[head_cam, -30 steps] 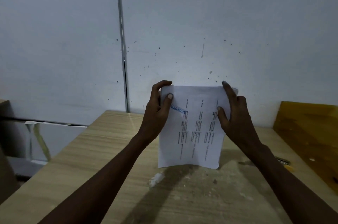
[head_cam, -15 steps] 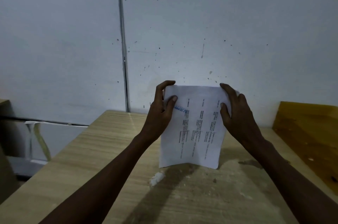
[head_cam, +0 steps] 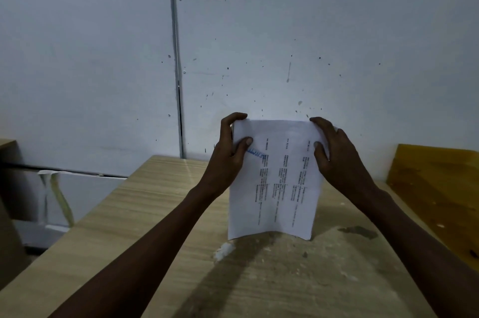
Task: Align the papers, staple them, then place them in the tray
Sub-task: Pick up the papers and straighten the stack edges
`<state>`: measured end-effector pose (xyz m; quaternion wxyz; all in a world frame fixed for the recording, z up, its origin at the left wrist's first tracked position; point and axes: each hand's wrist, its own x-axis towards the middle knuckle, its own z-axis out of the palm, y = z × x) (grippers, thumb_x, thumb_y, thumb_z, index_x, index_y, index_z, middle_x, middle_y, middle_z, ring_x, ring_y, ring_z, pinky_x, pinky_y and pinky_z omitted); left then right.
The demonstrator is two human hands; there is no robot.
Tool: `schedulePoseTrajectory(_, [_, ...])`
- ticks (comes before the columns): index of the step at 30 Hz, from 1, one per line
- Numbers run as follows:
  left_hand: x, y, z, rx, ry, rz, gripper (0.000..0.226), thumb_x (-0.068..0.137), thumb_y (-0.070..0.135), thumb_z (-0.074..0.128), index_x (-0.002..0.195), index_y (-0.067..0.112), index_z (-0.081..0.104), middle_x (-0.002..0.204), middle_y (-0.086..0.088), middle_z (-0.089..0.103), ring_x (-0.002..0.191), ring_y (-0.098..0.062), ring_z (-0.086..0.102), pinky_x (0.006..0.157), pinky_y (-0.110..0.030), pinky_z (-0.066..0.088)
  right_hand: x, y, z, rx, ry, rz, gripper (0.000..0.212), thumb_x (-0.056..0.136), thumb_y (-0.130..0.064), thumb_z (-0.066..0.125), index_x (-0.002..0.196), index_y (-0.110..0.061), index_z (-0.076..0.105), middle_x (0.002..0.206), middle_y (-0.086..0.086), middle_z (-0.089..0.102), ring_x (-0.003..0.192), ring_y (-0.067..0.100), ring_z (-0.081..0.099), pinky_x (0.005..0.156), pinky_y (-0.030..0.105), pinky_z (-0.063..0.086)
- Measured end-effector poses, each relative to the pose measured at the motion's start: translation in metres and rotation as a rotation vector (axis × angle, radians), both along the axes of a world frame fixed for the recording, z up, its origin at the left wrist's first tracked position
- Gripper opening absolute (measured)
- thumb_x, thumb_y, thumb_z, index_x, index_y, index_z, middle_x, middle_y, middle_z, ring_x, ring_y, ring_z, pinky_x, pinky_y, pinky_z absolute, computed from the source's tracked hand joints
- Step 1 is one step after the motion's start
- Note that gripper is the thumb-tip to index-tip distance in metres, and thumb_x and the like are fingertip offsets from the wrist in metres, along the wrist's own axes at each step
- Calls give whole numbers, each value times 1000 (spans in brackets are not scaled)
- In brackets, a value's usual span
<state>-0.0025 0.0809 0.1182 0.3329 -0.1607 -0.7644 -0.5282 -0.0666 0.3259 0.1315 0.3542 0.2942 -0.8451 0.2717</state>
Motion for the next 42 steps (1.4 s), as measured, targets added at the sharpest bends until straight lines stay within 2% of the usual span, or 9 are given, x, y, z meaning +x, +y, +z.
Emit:
schedulePoseTrajectory(3, [-2,1,0,-37,19,31,42,103,7,51,140,19,36,105,50,46,89,11,62,81,-36,61,-5,2,0,15,-5,13,47,98,-18,47,144,-22,35,126,15,54,94,17,53,75,21,39])
schedulePoseTrajectory(12, [-2,2,4,14,88,42,39,103,4,51,138,11,36,108,47,47,90,12,63,75,-40,63,-4,9,15,27,18,38,47,100,-22,46,145,-27,33,124,13,54,97,16,51,80,28,40])
schedulePoseTrajectory(17, [-3,4,-5,9,50,-2,40,103,4,52,138,15,36,115,39,46,93,11,62,76,-38,63,-3,12,0,26,-20,58,48,99,-21,47,145,-26,33,128,12,53,102,16,51,83,33,44])
schedulePoseTrajectory(20, [-1,5,0,7,28,-55,37,104,6,50,134,22,34,116,17,48,87,6,66,69,-27,61,-4,15,0,0,-39,61,48,96,-26,45,143,-27,32,123,12,54,98,21,53,80,33,43])
schedulePoseTrajectory(23, [2,4,-1,16,10,-98,33,107,12,45,137,21,32,116,12,49,87,0,67,72,-34,64,-6,16,0,15,-42,67,47,98,-21,47,143,-26,32,123,12,54,98,20,52,80,30,41])
schedulePoseTrajectory(30, [0,0,1,-49,-4,-66,44,106,8,45,142,30,33,114,44,46,90,7,61,80,-33,62,-10,17,2,34,-52,86,48,98,-15,50,143,-23,33,131,9,53,107,19,52,84,29,40])
schedulePoseTrajectory(34, [-3,-2,-1,-41,2,-72,39,106,6,45,138,26,34,110,43,47,91,9,62,78,-37,62,-8,19,7,44,-64,108,48,99,-13,51,144,-19,35,136,5,51,111,22,52,89,38,47])
schedulePoseTrajectory(39, [-4,-1,0,-41,15,-67,35,106,4,43,135,20,35,108,39,49,90,12,63,73,-25,60,-4,22,11,20,-140,165,45,101,-20,50,143,-23,35,126,-9,47,104,22,57,79,50,57])
schedulePoseTrajectory(42, [-3,0,2,-16,29,-32,35,106,1,42,139,12,37,104,48,50,91,16,62,76,-17,57,6,21,22,-19,-230,188,41,100,-20,50,138,-26,38,121,0,52,89,27,66,61,40,62])
